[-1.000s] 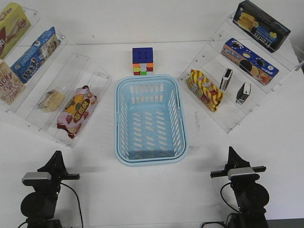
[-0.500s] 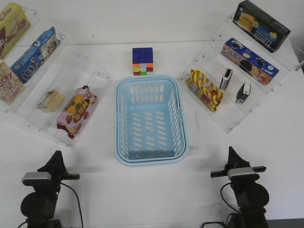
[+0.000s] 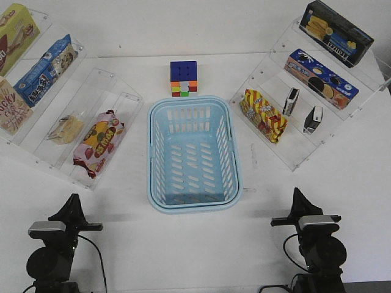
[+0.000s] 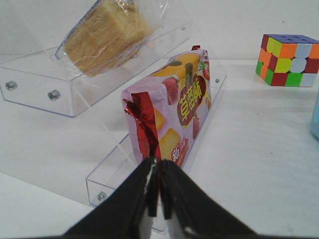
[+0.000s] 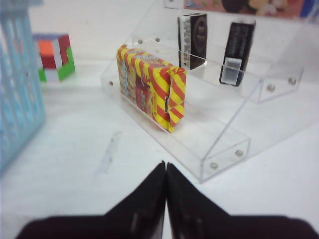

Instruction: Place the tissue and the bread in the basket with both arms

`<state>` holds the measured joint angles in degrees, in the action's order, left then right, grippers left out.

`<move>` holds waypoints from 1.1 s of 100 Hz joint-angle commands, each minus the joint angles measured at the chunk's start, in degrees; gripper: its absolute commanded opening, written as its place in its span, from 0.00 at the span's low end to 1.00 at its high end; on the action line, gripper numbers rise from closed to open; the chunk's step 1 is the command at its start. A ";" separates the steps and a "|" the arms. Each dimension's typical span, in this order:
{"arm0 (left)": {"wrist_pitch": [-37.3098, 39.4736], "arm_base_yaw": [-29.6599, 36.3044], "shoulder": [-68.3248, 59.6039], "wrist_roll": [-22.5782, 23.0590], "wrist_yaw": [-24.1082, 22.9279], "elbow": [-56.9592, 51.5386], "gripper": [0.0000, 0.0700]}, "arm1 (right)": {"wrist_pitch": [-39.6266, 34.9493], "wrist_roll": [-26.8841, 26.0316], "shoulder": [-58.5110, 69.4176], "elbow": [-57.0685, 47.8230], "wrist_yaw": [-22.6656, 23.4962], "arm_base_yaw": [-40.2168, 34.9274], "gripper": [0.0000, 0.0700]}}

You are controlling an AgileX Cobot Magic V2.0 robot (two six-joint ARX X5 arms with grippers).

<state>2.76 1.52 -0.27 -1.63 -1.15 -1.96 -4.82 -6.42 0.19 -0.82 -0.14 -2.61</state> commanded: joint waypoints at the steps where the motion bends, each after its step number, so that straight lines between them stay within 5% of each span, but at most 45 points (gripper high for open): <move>1: 0.76 -0.11 0.09 0.02 0.11 1.16 0.00 | 2.25 -12.15 -0.11 -0.72 -0.50 0.00 0.00; 22: 0.76 -0.11 0.09 0.02 0.11 1.16 0.00 | -6.75 -19.63 5.68 -13.05 -6.23 0.07 0.00; 39: 0.76 -0.11 0.09 0.02 0.11 1.16 0.00 | -11.74 -13.81 21.11 -25.00 -6.23 0.07 0.01; 43: 0.76 -0.11 0.09 0.02 0.11 1.16 0.00 | -12.04 -11.43 24.96 -27.61 -5.99 0.07 0.13; 51: 0.76 -0.11 0.09 0.02 0.11 1.16 0.00 | -11.89 -8.44 32.11 -32.41 -6.01 0.07 0.60; 55: 0.76 -0.11 0.09 0.02 0.11 1.16 0.00 | -11.89 -7.65 35.63 -34.67 -6.43 0.11 0.74; 82: 0.76 -0.11 0.09 0.02 0.11 1.16 0.00 | -11.30 -0.76 59.04 -49.81 -10.80 2.32 0.73; 110: 0.76 -0.11 0.09 0.02 0.11 1.16 0.00 | -10.64 0.48 77.64 -62.23 -11.87 7.08 0.73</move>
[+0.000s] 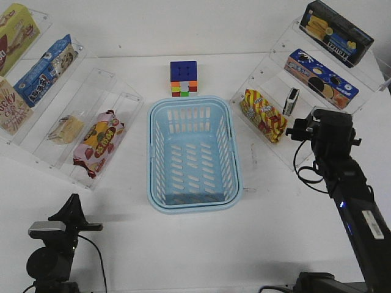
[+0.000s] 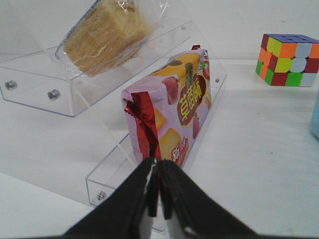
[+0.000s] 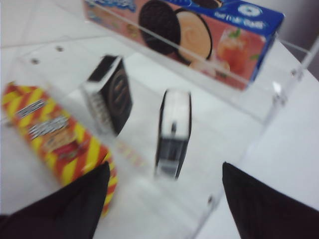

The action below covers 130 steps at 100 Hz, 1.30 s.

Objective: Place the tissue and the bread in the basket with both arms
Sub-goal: 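Reach the right gripper to the shelf and grasp the small black box, then carry the black box with the right gripper and drop it into the basket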

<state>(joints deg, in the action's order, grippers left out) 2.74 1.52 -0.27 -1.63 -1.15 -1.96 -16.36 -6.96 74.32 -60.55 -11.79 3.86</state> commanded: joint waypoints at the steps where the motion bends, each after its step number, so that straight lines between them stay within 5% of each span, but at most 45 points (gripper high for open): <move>1: 0.79 -0.11 0.09 0.02 0.11 1.16 0.00 | 0.94 1.03 4.04 -2.80 -0.22 0.74 0.73; 15: 0.79 -0.11 0.09 0.02 0.11 1.16 0.00 | 3.63 1.01 9.79 -4.55 1.22 2.19 0.70; 32: 0.79 -0.11 0.09 0.02 0.11 1.16 0.00 | 6.23 0.96 12.44 -4.55 3.32 2.67 0.00; 53: 0.76 -0.11 0.09 0.02 0.11 1.16 0.00 | 6.05 1.01 5.57 -4.90 6.82 2.67 0.00; 73: 0.76 -0.11 0.09 0.02 0.11 1.16 0.00 | 4.28 -4.13 -6.36 -4.90 21.55 -0.26 0.00; 89: 0.76 -0.11 0.09 0.02 0.11 1.16 0.00 | 4.07 -4.22 -8.72 -4.90 34.16 -10.03 0.00; 102: 0.76 -0.11 0.09 0.02 0.11 1.16 0.00 | 3.37 0.35 -6.25 -4.90 33.77 -21.38 0.01; 108: 0.76 -0.11 0.09 0.02 0.11 1.16 0.00 | 2.99 1.66 -4.59 -4.90 32.85 -25.27 0.09; 121: 0.79 -0.11 0.09 -0.46 0.11 1.16 0.00 | 2.60 2.49 -0.28 -4.90 29.18 -30.51 0.55; 130: 0.79 -0.11 0.09 -0.70 0.11 1.16 0.00 | 3.06 1.81 0.46 -4.90 27.82 -32.02 0.59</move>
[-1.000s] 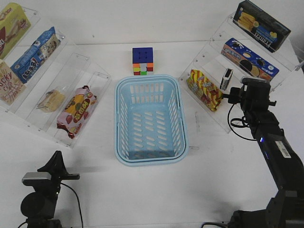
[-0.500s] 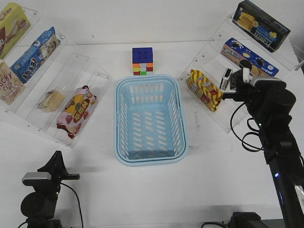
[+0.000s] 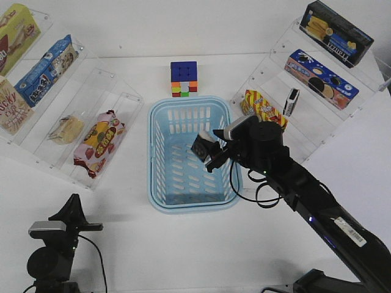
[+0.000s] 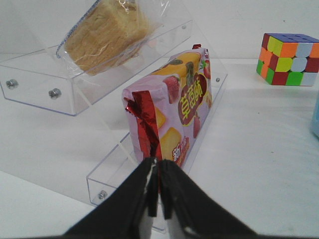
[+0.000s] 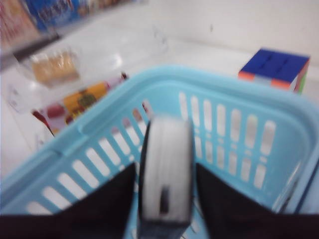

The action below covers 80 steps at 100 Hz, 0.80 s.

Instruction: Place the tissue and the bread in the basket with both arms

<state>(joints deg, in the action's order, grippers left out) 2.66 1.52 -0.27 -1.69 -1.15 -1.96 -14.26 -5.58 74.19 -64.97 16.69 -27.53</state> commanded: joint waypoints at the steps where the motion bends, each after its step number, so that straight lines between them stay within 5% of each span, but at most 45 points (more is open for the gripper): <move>1: 0.85 -0.11 0.09 -0.77 0.13 1.16 0.00 | 1.09 0.37 0.55 -0.48 -0.63 -0.70 0.59; 13: 0.87 -0.11 0.09 -6.19 0.13 1.16 0.00 | 2.49 -0.57 -2.51 -0.50 -1.20 -0.20 0.54; 23: 0.90 -0.11 0.09 -11.65 0.11 1.16 0.00 | 1.66 -0.17 -7.23 -0.50 -5.51 1.51 0.01; 41: 2.27 -0.11 0.09 -22.47 0.13 0.66 0.00 | -0.94 3.74 -16.98 1.81 -11.15 4.90 0.01; 54: 3.80 -0.11 0.07 -28.72 0.22 -1.84 0.00 | 8.76 4.55 -27.93 14.32 -10.99 6.43 0.01; 69: -2.84 -0.11 -2.75 -28.04 0.20 -10.60 0.00 | 20.65 3.54 -40.65 31.23 -15.32 6.54 0.01; 80: -8.92 -0.11 -10.05 -20.00 0.20 -19.32 0.00 | 20.52 2.36 -43.91 36.06 -18.21 6.56 0.01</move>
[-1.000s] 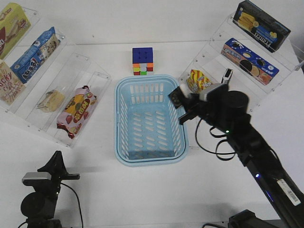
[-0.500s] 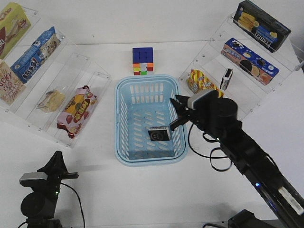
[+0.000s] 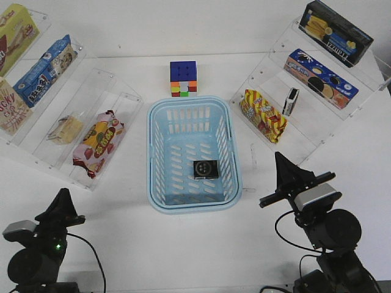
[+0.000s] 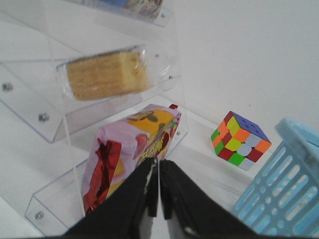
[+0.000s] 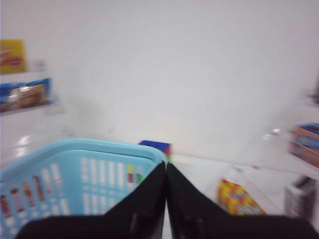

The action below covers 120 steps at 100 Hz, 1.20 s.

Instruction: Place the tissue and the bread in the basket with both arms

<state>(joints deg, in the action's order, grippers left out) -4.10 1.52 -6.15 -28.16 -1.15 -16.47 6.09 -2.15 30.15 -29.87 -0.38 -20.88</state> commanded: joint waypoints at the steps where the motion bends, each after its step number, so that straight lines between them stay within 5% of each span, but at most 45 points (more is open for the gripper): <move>1: -2.60 -0.11 -5.05 7.48 0.20 -5.64 0.00 | -0.15 -1.07 0.11 1.03 -1.38 -0.09 0.01; 22: -7.23 -0.11 -24.79 31.82 0.04 -20.92 0.04 | -2.29 -1.70 0.33 1.03 -1.99 -0.15 0.01; 37: -7.91 -0.11 -37.46 40.96 -0.72 -28.72 0.81 | -2.32 -3.65 1.07 1.03 -2.03 -0.13 0.01; 43: -7.91 -0.11 -41.70 43.50 -1.97 -31.32 0.95 | -2.32 -3.87 1.05 1.03 -2.01 -0.13 0.01; 72: -5.86 -0.11 -58.31 52.81 -9.92 -41.05 0.94 | -2.29 -3.87 1.05 1.03 -2.01 -0.15 0.01; 104: -2.19 -0.11 -71.58 52.81 -11.32 -44.89 0.91 | -2.32 -3.85 1.05 1.03 -2.03 -0.13 0.01; 112: -1.68 -0.11 -72.87 52.81 -11.54 -45.31 0.69 | -2.32 -3.85 1.05 1.03 -2.05 -0.13 0.01; 120: -1.81 -0.11 -72.98 52.72 -11.54 -45.68 0.22 | -2.32 -3.87 1.05 1.03 -2.05 -0.13 0.01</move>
<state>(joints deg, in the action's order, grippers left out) -6.68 1.52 -78.78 24.53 -12.40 -60.16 3.22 -5.39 30.89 -28.47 -2.42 -20.71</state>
